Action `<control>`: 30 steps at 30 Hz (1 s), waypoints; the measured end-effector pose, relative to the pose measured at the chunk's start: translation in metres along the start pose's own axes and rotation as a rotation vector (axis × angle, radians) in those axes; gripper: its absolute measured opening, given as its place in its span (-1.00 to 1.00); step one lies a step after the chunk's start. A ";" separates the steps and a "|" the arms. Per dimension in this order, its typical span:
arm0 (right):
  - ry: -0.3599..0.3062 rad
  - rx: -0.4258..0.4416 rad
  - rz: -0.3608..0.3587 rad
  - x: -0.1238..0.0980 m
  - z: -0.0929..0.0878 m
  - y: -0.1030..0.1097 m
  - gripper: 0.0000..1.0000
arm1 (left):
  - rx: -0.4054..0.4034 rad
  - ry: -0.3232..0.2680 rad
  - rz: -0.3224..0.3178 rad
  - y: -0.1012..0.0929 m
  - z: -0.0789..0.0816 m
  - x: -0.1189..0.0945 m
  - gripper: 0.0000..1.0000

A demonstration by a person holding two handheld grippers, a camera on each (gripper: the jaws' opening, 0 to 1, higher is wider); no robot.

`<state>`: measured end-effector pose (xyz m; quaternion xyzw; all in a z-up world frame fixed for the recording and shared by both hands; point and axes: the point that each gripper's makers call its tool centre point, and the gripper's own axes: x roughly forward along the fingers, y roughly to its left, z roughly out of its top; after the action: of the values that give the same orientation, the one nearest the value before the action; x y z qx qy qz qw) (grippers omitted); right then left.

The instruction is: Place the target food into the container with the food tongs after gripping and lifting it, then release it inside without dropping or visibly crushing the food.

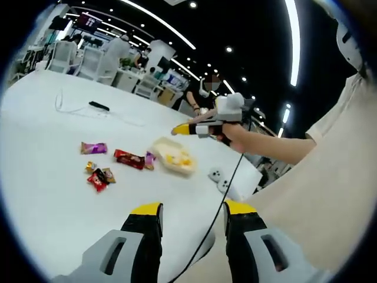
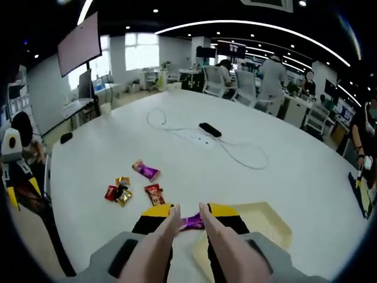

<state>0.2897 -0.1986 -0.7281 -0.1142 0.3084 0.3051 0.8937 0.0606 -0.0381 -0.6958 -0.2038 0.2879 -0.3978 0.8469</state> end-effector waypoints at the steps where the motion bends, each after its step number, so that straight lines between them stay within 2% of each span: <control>1: 0.007 0.005 0.004 0.003 -0.004 0.003 -0.58 | -0.004 0.003 0.004 0.001 -0.002 -0.002 -0.20; 9: 0.041 0.064 0.016 0.016 -0.022 0.014 -0.57 | -0.022 0.010 0.027 0.007 -0.004 -0.011 -0.20; 14: 0.059 0.150 0.006 0.023 -0.032 0.013 -0.55 | -0.021 0.019 0.030 0.010 -0.003 -0.012 -0.20; 15: 0.064 0.204 -0.001 0.025 -0.035 0.014 -0.55 | -0.028 0.017 0.030 0.011 -0.002 -0.013 -0.20; 19: 0.085 0.286 -0.013 0.032 -0.048 0.015 -0.55 | -0.038 0.029 0.029 0.014 -0.005 -0.014 -0.20; 24: 0.098 0.368 -0.025 0.041 -0.060 0.014 -0.53 | -0.039 0.054 0.018 0.017 -0.005 -0.015 -0.19; 30: 0.096 0.439 -0.071 0.049 -0.065 0.008 -0.54 | -0.042 0.068 0.016 0.026 -0.001 -0.019 -0.19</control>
<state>0.2839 -0.1940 -0.8095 0.0581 0.4052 0.1935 0.8916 0.0642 -0.0074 -0.7051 -0.2057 0.3263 -0.3917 0.8354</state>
